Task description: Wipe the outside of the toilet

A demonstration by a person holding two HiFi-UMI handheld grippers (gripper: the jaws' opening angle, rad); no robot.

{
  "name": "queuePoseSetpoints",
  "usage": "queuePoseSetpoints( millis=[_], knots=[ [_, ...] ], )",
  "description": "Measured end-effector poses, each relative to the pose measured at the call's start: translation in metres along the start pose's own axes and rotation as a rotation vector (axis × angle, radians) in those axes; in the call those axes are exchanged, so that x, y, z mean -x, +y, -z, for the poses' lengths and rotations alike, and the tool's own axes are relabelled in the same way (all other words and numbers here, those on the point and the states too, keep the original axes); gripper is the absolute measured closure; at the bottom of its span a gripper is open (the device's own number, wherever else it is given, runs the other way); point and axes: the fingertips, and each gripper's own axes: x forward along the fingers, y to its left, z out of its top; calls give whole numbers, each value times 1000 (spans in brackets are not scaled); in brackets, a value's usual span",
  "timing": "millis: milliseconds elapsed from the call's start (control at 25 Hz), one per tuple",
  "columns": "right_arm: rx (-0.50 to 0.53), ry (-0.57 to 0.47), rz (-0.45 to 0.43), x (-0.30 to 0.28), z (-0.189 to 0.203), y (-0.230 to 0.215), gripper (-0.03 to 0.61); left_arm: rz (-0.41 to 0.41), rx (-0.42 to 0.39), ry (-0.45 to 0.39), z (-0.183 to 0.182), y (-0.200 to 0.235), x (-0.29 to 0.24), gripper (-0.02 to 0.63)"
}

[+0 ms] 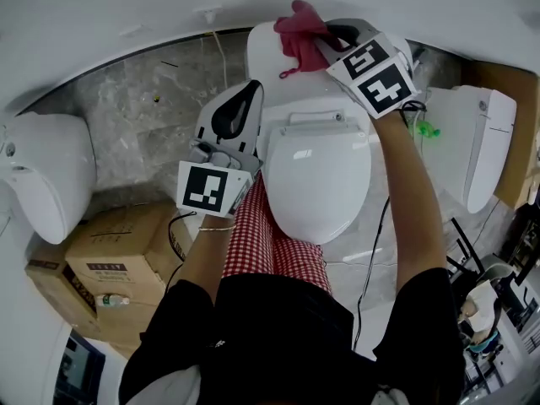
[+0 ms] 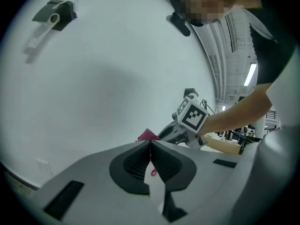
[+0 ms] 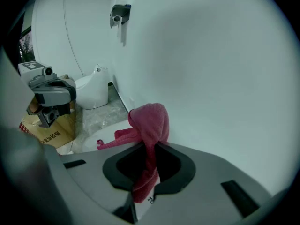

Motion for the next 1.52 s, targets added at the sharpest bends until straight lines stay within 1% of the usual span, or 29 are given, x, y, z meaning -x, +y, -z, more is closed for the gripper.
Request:
queuePoseSetpoints(
  millis=[280, 560, 640, 920, 1040, 1280, 1520],
  knots=[
    [-74, -14, 49, 19, 27, -26, 518, 50, -18, 14, 4, -24, -13, 603],
    [-144, -8, 98, 31, 59, -51, 518, 62, -18, 28, 8, -34, -24, 603],
    [-172, -23, 104, 35, 67, -55, 518, 64, -21, 30, 8, -36, -26, 603],
    [-183, -31, 118, 36, 73, -58, 518, 85, -26, 43, 13, -40, -31, 603],
    [-187, -29, 138, 42, 81, -64, 518, 94, -35, 53, 14, -45, -30, 603],
    [-210, -37, 184, 49, 92, -72, 518, 101, -8, 59, 18, -47, -27, 603],
    [-223, -33, 210, 52, 100, -78, 518, 100, -38, 64, 20, -46, -24, 603]
  ],
)
